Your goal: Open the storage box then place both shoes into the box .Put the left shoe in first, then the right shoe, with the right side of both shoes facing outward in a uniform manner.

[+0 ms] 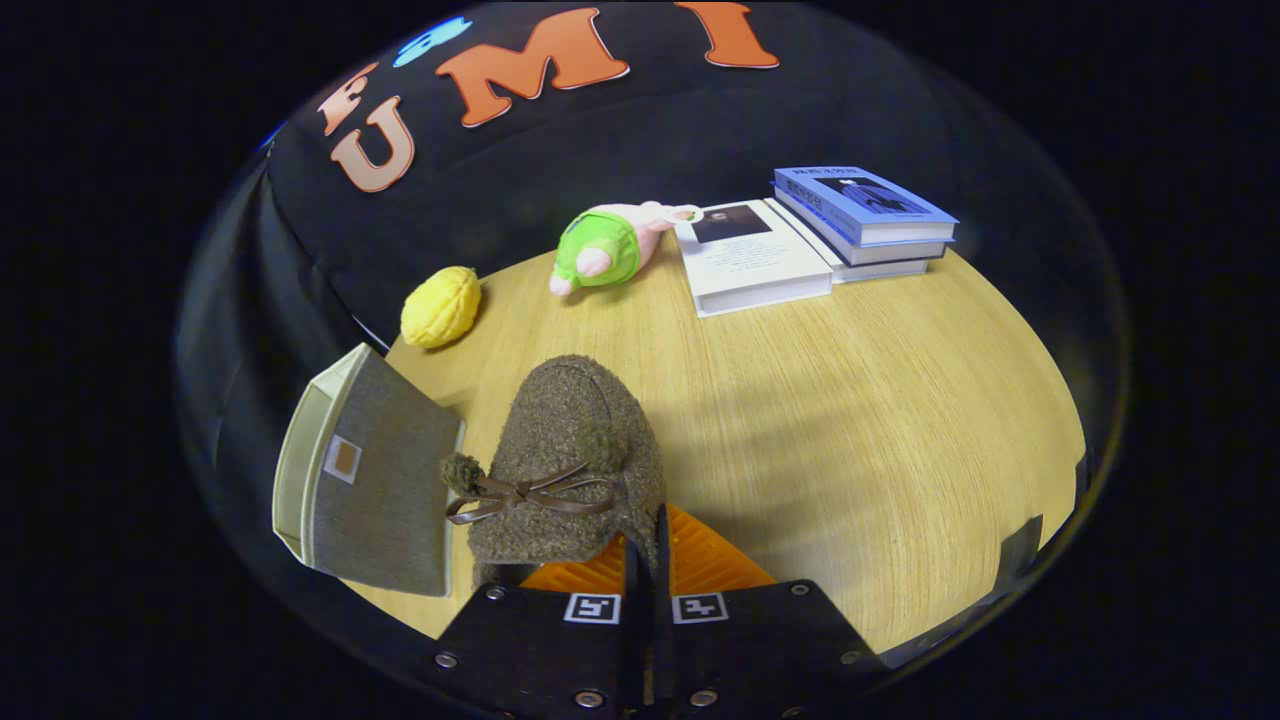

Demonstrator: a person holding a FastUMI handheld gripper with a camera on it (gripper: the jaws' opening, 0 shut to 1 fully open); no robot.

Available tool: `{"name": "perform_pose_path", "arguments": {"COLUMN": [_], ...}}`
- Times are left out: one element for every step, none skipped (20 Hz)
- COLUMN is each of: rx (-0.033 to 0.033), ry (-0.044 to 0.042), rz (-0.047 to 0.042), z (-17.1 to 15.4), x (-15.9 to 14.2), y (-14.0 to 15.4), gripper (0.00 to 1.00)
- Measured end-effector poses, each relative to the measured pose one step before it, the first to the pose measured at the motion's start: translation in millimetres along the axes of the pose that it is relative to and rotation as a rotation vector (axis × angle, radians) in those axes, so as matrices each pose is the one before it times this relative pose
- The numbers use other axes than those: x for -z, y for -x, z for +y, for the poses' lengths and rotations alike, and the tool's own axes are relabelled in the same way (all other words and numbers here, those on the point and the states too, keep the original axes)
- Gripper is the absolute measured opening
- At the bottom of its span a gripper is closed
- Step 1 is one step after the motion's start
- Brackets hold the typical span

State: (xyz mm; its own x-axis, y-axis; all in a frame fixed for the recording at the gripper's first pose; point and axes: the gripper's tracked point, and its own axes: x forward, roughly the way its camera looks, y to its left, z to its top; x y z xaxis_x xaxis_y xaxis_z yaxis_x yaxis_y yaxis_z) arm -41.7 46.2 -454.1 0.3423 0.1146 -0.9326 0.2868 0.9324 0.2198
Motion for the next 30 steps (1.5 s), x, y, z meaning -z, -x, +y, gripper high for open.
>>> {"name": "perform_pose_path", "arguments": {"rx": [-0.00853, -0.00767, -0.01294, -0.01254, -0.01404, -0.01568, -0.02439, -0.02613, -0.02662, -0.02635, -0.01994, -0.01892, -0.01632, -0.01439, -0.00934, -0.00622, -0.00293, -0.00617, -0.00825, -0.00813, 0.00185, 0.00484, -0.00237, -0.01039, -0.00944, -0.00038, 0.00679, 0.01071, 0.01111, 0.01611], "ry": [0.00597, 0.00371, 0.00860, -0.00212, 0.00324, -0.00221, 0.00243, 0.00350, 0.00681, 0.01335, -0.00358, 0.00054, -0.00529, -0.00031, -0.00457, 0.00676, 0.00124, 0.00796, -0.00129, 0.00570, 0.00931, 0.01229, 0.00727, 0.00408, 0.00193, 0.00789, 0.00860, 0.01152, 0.00772, 0.00891], "rz": [-0.01055, -0.01310, -0.01055, -0.01247, -0.00689, 0.00345, 0.00517, 0.00331, -0.00256, 0.00740, -0.00356, -0.00039, -0.00290, -0.00260, -0.00469, -0.00067, -0.00210, 0.00102, -0.00053, 0.00223, 0.00136, -0.00171, 0.00634, 0.01139, 0.00880, 0.00293, 0.00047, 0.00390, 0.00318, 0.00159], "z": [9.81, 10.78, 12.04, 12.62, 12.78, 12.69, 14.43, 15.52, 15.19, 14.57, 12.03, 12.73, 12.80, 11.54, 9.42, 8.71, 9.07, 8.75, 9.26, 9.11, 8.69, 7.31, 6.57, 9.36, 8.91, 5.81, 3.55, 0.54, 2.51, 0.44], "x": [-4.85, -6.10, -5.52, -4.69, -2.39, -0.47, 0.48, -1.68, -2.81, -1.78, -0.51, -2.98, -4.01, -4.29, -2.17, -2.57, -2.30, -2.46, -0.28, -0.08, 0.08, -0.15, 2.60, 2.89, 1.36, -0.13, 0.12, -0.68, 1.78, 1.62], "y": [4.35, 4.75, 5.39, 3.43, 2.42, 1.55, 2.03, 1.43, 1.50, 1.69, 0.05, 2.04, 0.85, -0.20, 1.08, -1.28, -1.90, -3.61, -2.33, -4.41, -4.09, -5.90, -4.66, -5.46, -6.08, -5.38, -5.95, -6.91, -5.64, -7.29], "gripper": [0.05, 0.05, 0.05, 0.05, 0.04, 0.05, 0.05, 0.05, 0.05, 0.05, 0.05, 0.05, 0.04, 0.05, 0.04, 0.04, 0.05, 0.04, 0.04, 0.04, 0.04, 0.04, 0.05, 0.04, 0.04, 0.04, 0.04, 0.04, 0.04, 0.04]}}
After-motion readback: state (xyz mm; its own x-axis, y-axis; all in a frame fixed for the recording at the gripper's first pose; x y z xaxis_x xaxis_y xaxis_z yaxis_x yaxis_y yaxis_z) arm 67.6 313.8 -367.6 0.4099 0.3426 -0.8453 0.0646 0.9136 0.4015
